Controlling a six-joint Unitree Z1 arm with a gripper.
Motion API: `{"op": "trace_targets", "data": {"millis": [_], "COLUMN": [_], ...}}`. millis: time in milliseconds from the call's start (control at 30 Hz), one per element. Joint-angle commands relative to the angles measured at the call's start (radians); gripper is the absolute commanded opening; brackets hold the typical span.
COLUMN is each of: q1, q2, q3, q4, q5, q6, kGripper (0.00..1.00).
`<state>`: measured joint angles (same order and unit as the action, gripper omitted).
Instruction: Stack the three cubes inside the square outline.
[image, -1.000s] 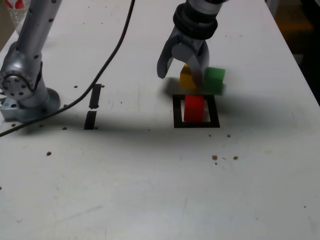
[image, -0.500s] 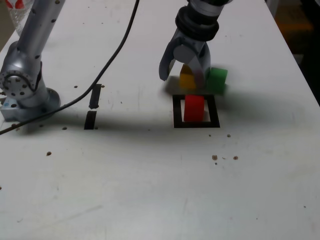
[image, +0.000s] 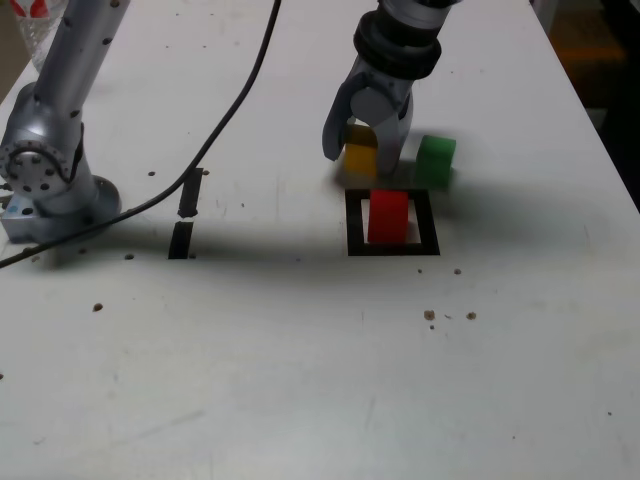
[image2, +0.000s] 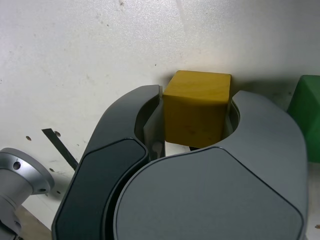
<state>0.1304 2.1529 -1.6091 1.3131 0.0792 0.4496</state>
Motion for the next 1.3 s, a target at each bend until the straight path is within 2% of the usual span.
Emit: {"op": "trace_targets", "data": {"millis": [0, 433, 700, 867, 1267], "q1": [0.002, -0.018, -0.121, -0.23, -0.315], "q2": [-0.006, -0.092, -0.142, -0.142, -0.128], "q3": [0.004, 0.0, -0.08, -0.203, -0.188], "q4": [-0.003, 0.031, 0.138, 0.258, 0.257], "q5": [-0.003, 0.001, 0.004, -0.007, -0.054], "q6": [0.001, -0.036, -0.122, -0.239, -0.391], "kGripper": [0.26, 0.26, 0.26, 0.26, 0.26]}}
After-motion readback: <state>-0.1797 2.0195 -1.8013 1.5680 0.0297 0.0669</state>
